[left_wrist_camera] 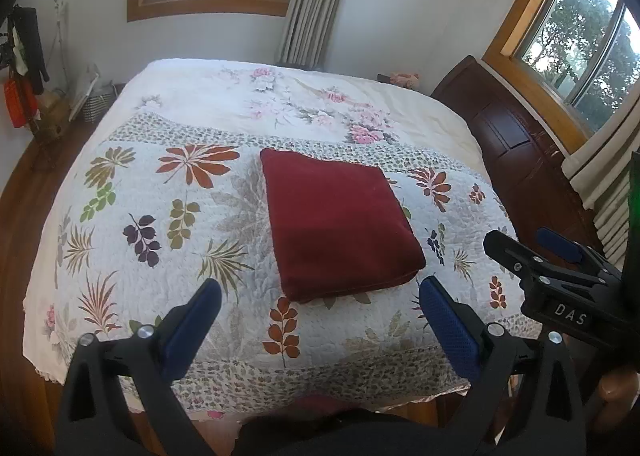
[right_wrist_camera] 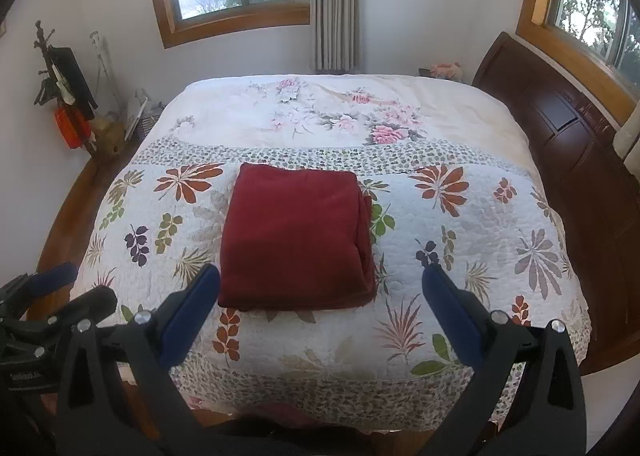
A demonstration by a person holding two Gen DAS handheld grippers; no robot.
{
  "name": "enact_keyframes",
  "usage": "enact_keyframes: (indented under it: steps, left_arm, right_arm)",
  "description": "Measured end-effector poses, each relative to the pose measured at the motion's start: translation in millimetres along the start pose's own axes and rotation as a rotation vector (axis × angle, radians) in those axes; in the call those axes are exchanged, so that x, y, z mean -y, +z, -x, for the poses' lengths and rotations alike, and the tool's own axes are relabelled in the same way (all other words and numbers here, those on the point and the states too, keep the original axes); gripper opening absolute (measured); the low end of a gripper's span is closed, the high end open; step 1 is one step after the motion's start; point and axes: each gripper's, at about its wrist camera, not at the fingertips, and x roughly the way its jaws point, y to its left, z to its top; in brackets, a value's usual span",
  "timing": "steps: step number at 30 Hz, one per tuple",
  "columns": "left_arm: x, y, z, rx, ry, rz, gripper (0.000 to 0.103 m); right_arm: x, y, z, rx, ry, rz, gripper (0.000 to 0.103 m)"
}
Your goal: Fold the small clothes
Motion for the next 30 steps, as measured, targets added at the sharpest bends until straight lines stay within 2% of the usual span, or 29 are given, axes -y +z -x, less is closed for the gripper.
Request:
enact_keyframes:
  steps: [17,30]
  left_arm:
    - [-0.2,0.2,-2.7,-0.008,0.011,-0.002,0.099]
    - [0.4,1.2,0.4,-0.005,0.055,0.0,0.099]
  right_arm:
    - [-2.0,2.7,-3.6,-0.01,0.004,0.014,0.1]
    - [-0.7,2.5,-2.3,0.0,0.005,0.028,0.1]
